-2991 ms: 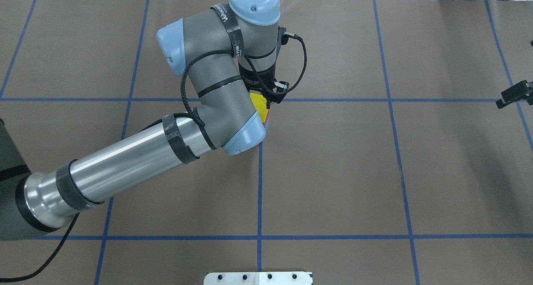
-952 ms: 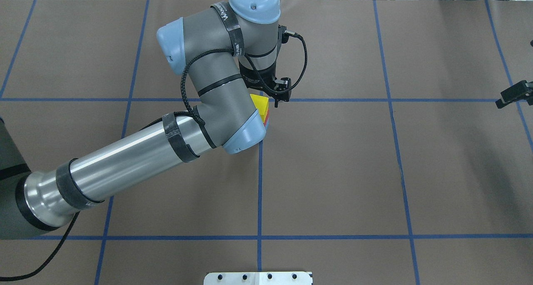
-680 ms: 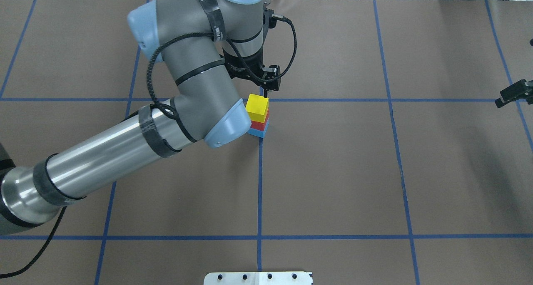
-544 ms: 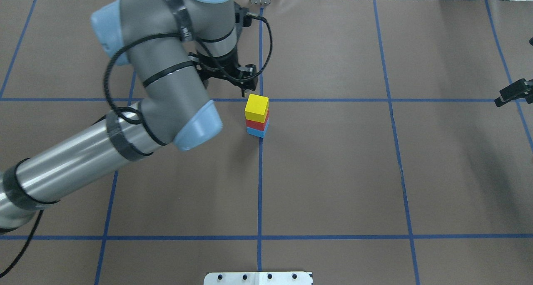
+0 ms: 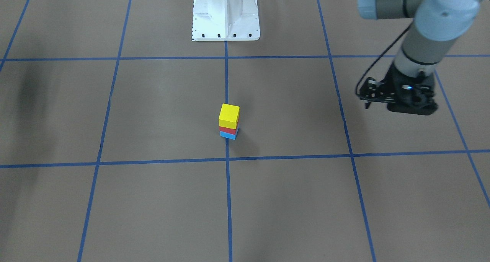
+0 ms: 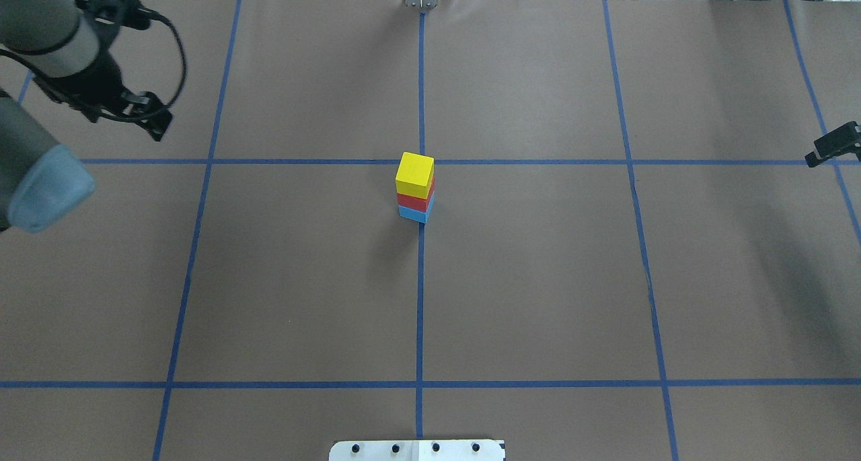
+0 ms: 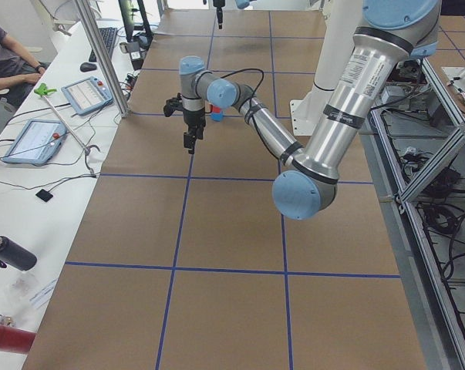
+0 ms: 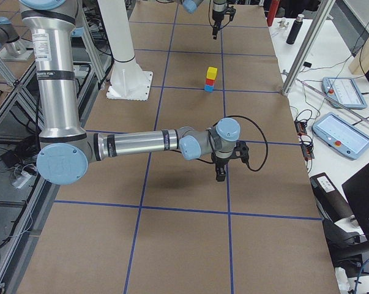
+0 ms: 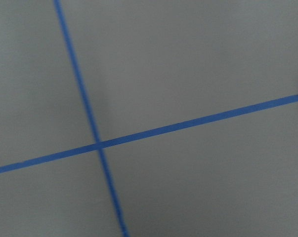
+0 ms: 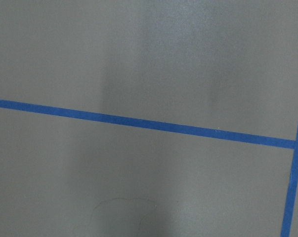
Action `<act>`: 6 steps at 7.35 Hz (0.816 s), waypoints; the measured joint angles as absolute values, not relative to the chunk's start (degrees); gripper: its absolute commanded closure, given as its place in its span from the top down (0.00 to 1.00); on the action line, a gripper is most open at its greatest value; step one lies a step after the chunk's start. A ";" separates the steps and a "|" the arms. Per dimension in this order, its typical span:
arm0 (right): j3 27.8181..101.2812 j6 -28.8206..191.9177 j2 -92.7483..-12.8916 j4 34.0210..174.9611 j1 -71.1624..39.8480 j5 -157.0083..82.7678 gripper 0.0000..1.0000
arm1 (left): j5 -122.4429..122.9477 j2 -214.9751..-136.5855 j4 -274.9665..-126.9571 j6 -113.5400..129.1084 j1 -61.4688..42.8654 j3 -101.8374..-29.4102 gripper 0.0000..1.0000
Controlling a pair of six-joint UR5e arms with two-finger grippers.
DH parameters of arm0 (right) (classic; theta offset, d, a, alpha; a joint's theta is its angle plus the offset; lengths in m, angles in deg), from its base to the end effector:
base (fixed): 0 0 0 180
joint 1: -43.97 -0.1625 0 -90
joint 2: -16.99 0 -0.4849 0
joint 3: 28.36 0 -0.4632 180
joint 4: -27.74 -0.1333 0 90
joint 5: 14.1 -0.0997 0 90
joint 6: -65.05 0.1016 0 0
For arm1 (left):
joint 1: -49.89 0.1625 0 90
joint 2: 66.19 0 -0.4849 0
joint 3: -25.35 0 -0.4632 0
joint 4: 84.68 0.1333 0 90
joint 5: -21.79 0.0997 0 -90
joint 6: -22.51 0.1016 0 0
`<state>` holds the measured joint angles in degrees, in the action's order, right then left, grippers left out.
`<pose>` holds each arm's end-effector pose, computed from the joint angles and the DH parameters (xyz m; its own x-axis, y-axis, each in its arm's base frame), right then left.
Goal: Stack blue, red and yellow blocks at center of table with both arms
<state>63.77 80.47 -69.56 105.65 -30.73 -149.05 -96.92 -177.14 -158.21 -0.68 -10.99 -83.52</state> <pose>-0.1008 -0.6017 0.6397 0.6704 -0.1351 0.7296 0.0759 0.9906 0.1136 0.2454 -0.6142 0.3610 0.7951 0.2294 -0.5615 -0.1455 0.9708 0.1907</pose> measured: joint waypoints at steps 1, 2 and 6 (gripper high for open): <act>63.73 80.34 -69.53 105.63 -31.15 -148.95 1.00 | -99.52 -172.59 -159.46 6.37 -17.48 -82.55 1.00; 63.72 80.29 -69.36 105.71 -31.67 -149.00 1.00 | -102.81 -169.03 -161.35 12.84 -23.31 -80.03 1.00; 63.28 80.11 -67.65 108.89 -33.50 -149.24 1.00 | -108.09 -162.19 -175.55 19.46 -32.98 -68.67 1.00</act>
<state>63.28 80.11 -67.65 108.89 -33.50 -149.24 -108.09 -162.19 -175.55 19.46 -32.98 -68.67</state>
